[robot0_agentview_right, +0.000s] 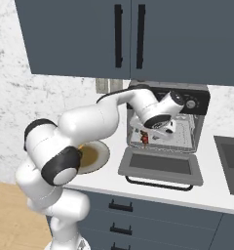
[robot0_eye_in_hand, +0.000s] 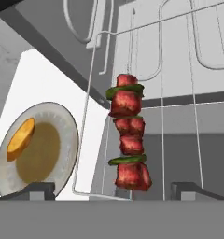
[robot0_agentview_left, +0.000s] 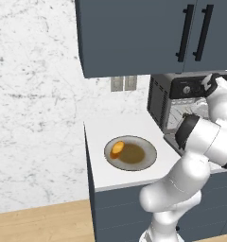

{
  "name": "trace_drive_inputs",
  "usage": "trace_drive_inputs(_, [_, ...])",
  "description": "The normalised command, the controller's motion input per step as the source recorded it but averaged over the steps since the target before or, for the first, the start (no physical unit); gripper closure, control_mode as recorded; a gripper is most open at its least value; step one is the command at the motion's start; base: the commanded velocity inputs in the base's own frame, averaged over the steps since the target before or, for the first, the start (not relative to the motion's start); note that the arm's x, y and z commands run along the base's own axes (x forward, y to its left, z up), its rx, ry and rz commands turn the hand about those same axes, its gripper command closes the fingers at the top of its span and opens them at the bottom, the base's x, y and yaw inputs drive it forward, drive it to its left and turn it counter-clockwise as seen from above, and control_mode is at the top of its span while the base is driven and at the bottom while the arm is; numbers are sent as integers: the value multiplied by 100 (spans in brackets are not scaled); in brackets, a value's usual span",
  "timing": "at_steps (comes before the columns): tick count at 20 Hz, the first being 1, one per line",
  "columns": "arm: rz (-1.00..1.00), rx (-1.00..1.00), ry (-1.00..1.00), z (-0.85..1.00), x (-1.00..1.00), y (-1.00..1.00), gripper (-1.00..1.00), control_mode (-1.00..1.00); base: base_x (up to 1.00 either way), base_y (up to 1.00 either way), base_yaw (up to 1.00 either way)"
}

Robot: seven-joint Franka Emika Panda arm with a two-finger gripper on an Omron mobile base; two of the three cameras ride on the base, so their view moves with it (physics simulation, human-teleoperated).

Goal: Pick up the kebab skewer and baguette bread, and place them inside the toaster oven. Close the toaster oven door and start by setting the timer.

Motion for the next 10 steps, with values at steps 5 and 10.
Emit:
trace_drive_inputs(5, [0, -2, -1, 0, -91, 100, -100, -100, 0, 0, 0])
trace_drive_inputs(10, [-3, -8, 10, -14, -30, 100, -100, -100, 0, 0, 0])
